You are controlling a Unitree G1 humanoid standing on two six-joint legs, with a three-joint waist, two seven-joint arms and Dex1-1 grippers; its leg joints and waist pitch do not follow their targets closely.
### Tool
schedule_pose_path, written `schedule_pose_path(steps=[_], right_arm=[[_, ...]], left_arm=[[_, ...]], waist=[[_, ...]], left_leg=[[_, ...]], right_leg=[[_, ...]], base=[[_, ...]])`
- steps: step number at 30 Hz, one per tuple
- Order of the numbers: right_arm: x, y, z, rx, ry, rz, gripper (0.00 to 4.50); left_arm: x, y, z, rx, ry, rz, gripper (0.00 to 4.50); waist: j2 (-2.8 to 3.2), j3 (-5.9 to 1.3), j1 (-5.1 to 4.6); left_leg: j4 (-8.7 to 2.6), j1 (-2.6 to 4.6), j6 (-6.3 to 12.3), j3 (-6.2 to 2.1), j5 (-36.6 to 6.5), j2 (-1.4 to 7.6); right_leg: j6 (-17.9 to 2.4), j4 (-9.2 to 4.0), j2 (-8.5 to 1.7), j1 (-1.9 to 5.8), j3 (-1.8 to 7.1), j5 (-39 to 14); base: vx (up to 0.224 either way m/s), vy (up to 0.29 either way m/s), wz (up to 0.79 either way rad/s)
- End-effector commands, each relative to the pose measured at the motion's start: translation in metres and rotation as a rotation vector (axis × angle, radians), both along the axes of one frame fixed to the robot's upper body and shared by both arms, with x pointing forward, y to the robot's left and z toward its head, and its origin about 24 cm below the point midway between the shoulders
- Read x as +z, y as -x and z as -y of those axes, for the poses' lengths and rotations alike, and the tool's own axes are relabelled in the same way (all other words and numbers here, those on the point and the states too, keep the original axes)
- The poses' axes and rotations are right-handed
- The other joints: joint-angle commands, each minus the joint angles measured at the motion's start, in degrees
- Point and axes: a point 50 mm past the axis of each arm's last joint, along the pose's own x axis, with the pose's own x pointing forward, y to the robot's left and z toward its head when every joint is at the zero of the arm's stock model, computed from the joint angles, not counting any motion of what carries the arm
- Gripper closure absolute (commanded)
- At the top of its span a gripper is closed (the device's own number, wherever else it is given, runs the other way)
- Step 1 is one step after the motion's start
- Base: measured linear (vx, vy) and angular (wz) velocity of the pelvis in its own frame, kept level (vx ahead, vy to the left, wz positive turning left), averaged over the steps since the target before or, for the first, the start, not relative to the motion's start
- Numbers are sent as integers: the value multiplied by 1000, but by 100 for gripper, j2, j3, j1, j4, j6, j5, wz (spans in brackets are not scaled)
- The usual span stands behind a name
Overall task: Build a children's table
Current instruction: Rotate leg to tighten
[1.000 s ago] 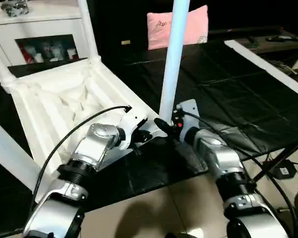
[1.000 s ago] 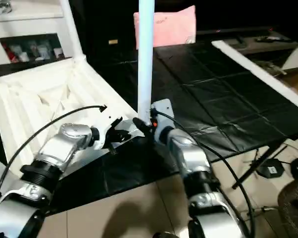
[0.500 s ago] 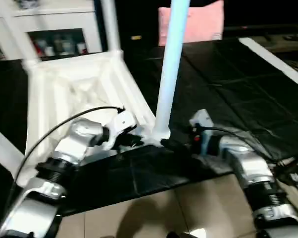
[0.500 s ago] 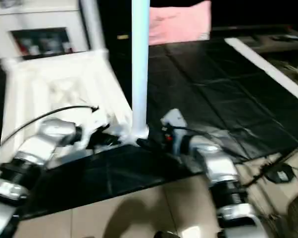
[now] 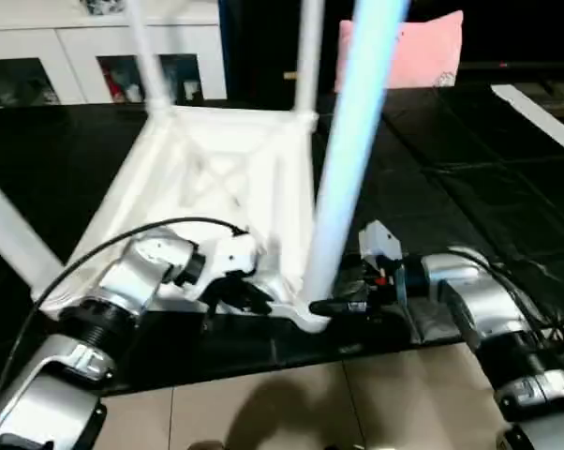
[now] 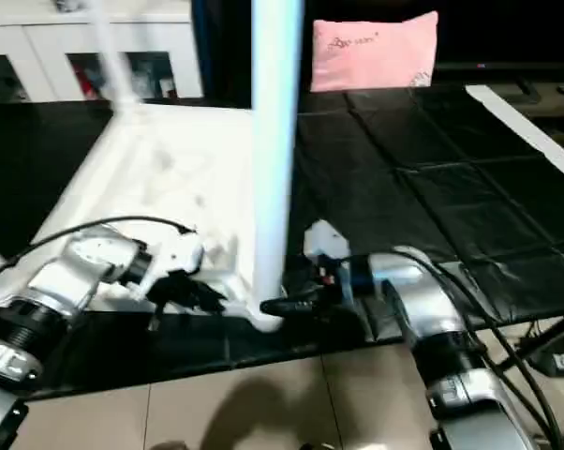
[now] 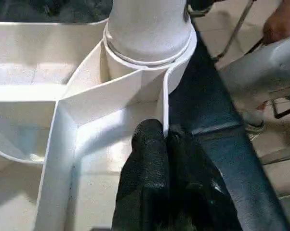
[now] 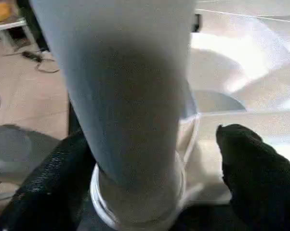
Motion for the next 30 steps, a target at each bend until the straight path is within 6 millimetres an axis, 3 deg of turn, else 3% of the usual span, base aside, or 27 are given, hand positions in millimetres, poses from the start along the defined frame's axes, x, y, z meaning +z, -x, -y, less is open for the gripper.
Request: schedule_pose_path(steps=[1, 3, 4, 10, 16, 18, 23, 24, 27, 29, 30], right_arm=[[3, -3, -1, 4, 7, 16, 77], [3, -4, -1, 19, 6, 9, 96], [3, -4, -2, 40, 7, 3, 108], [2, -3, -2, 72, 6, -6, 155], [1, -2, -2, 90, -2, -17, 194], [1, -1, -2, 99, -4, -28, 227], [0, 0, -3, 109, -6, -41, 244], [-1, 1, -3, 103, -11, -50, 244], [-5, 0, -4, 35, -22, -88, 248], [-12, -3, -4, -72, -10, -138, 248], [-16, -4, -6, -111, -10, -136, 248]], left_arm=[[6, 3, 13, -107, -2, 2, 450], [7, 3, 14, -117, 1, 1, 450], [8, 4, 14, -127, 2, 1, 450], [9, 5, 14, -142, 3, 0, 450], [8, 6, 13, -144, 0, -3, 450], [7, 6, 13, -142, -1, -5, 450], [6, 6, 12, -137, -5, -6, 450], [5, 5, 11, -111, -1, -6, 450], [5, 2, 12, -31, 30, -4, 450], [6, -1, 15, 49, 61, -25, 450], [7, -2, 17, 76, 77, -31, 450]], waist=[[14, -419, -29], [7, -423, -38], [-25, -433, -41], [-16, -448, -32], [-24, -439, -31], [-26, -440, -33], [-17, -439, -30], [8, -442, -32], [-14, -437, -36], [-16, -409, -47], [-47, -405, -58]], left_leg=[[-417, -14, 337, 1, -495, 204], [-419, -49, 325, -16, -456, 193], [-411, -70, 348, -22, -339, 187], [-395, -68, 448, -23, -152, 201], [-399, -77, 428, -22, -237, 192], [-397, -79, 423, -23, -233, 191], [-398, -70, 429, -22, -215, 194], [-396, -69, 420, -25, -216, 194], [-397, -73, 410, -23, -199, 189], [-414, -70, 336, -25, -322, 183], [-413, -69, 306, -21, -404, 174]], right_leg=[[-1135, -335, -363, 381, 429, -1452], [-1025, -347, -368, 410, 420, -1574], [-978, -331, -363, 423, 417, -1555], [-1115, -271, -349, 407, 421, -1149], [-1047, -302, -353, 419, 419, -1375], [-1005, -310, -351, 419, 418, -1418], [-1020, -305, -347, 410, 416, -1382], [-1023, -304, -346, 411, 417, -1370], [-1037, -300, -337, 416, 417, -1321], [-952, -349, -346, 411, 411, -1645], [-882, -373, -345, 411, 411, -1827]], base=[[0, 0, 0], [0, 0, 0], [0, 0, 0], [0, 0, 0], [0, 0, 0], [0, 0, 0], [0, 0, 0], [0, 0, 0], [0, 0, 0], [0, 0, 0], [0, 0, 0]])
